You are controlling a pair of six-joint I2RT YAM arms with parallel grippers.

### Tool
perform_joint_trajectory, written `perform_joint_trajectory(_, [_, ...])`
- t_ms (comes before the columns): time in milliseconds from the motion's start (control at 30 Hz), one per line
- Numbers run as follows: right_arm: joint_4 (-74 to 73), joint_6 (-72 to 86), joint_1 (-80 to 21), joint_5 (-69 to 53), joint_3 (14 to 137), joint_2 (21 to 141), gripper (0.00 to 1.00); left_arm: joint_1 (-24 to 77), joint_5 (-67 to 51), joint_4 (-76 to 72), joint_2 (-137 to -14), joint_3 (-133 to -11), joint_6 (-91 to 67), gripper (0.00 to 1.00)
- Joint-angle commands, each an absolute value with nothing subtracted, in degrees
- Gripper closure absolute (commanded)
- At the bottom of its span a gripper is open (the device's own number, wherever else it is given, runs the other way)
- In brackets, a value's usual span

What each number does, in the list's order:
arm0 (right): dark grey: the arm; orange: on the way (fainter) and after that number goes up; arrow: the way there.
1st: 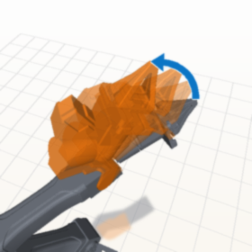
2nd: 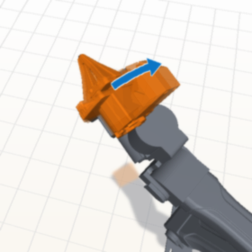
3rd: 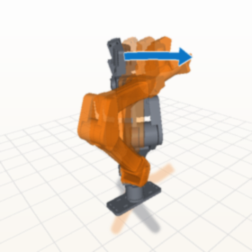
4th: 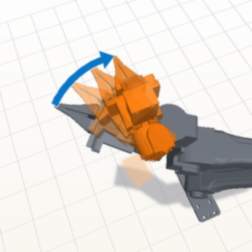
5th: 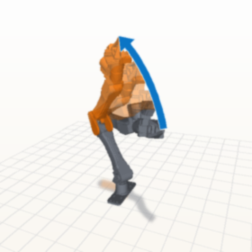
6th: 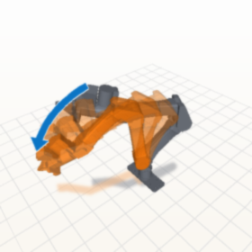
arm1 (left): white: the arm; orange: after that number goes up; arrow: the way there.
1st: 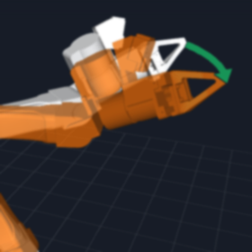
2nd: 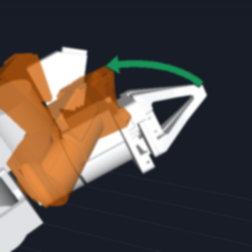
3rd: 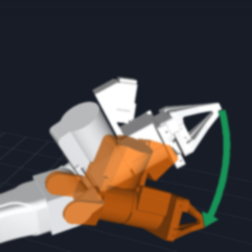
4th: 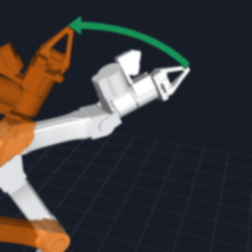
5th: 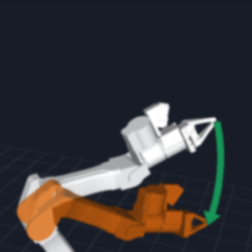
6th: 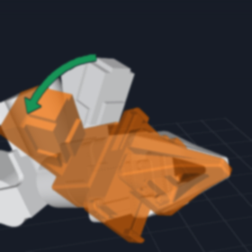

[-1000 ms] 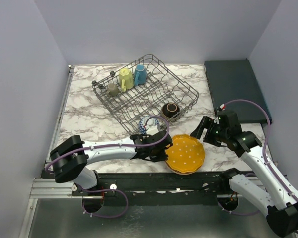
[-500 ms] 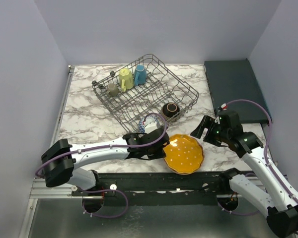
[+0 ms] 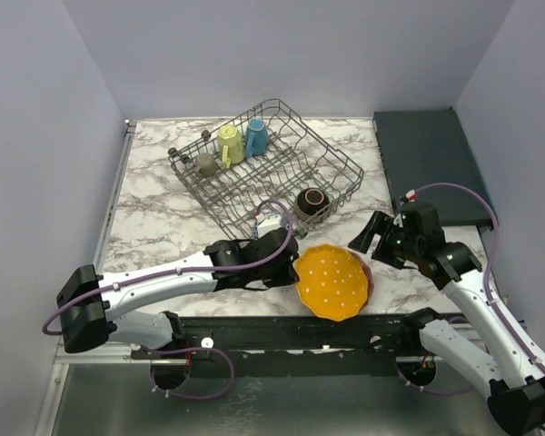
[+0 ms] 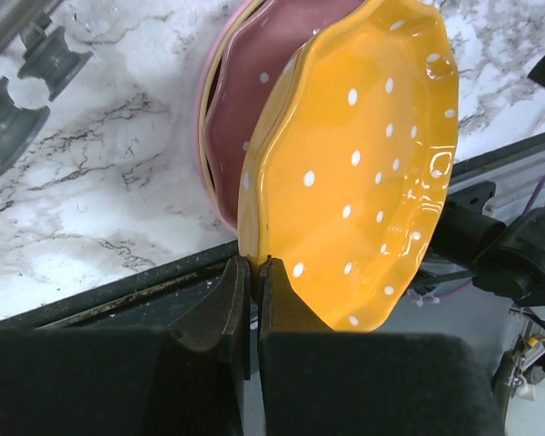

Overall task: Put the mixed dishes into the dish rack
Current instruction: Pick up the plate at the center of the board.

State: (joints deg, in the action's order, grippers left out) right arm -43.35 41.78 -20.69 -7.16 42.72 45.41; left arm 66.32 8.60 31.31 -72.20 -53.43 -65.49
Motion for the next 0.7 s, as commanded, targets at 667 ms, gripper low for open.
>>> perform_joint_trajectory(667, [-36.3,49.1,-21.0,-19.5,35.5,42.6,0.17,56.3,4.0,28.1,-64.1,-60.4,-61.2,1.00])
